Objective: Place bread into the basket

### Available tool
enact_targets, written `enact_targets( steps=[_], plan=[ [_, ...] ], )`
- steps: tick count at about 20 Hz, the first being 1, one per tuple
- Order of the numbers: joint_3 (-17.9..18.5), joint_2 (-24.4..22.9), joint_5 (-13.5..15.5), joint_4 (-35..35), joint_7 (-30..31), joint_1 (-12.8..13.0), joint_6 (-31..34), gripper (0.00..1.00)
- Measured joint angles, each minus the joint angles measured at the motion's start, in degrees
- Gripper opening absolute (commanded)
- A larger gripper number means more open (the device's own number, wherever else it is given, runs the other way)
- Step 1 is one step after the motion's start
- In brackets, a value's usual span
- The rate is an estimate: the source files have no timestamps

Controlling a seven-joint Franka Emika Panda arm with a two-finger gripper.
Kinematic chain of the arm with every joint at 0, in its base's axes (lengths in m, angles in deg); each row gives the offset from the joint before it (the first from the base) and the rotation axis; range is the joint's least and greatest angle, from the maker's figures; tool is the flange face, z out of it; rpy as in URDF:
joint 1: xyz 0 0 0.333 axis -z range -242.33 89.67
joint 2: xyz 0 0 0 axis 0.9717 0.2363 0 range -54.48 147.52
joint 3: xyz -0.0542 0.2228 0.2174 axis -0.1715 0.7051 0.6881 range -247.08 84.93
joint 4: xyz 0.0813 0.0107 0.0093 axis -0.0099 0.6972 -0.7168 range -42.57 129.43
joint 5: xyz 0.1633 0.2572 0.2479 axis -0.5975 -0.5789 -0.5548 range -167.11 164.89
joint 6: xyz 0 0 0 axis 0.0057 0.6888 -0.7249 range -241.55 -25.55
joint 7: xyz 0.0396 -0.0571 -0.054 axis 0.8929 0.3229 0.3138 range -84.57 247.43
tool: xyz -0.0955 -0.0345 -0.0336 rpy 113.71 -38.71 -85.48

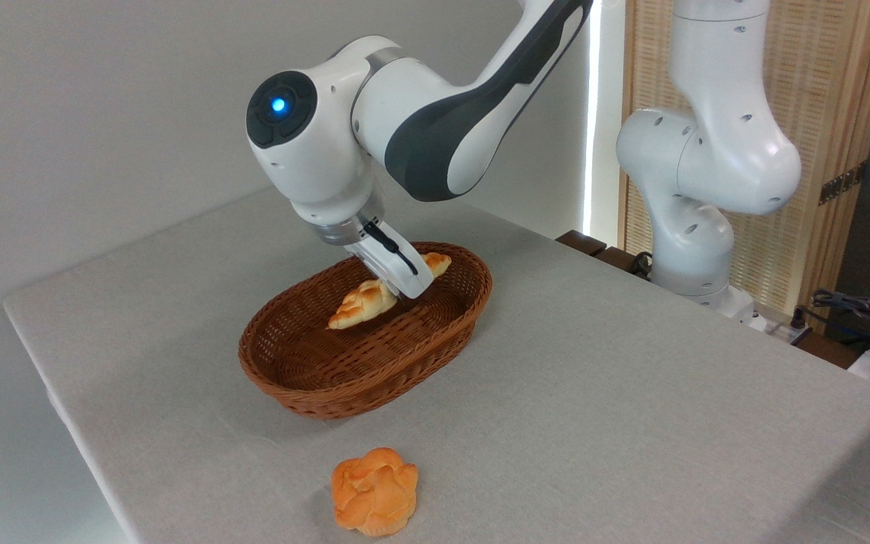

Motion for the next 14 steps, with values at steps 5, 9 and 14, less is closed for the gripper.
enact_targets(
  steps=[5, 9, 14],
  plan=[
    [0.0, 0.0, 0.0, 0.06, 0.0, -0.05, 0.0, 1.0],
    [0.0, -0.05, -0.66, 0.06, 0.0, -0.09, 0.0, 1.0],
    [0.19, -1.59, -8.43, -1.62, -2.73, -0.12, 3.26, 1.0]
  ],
)
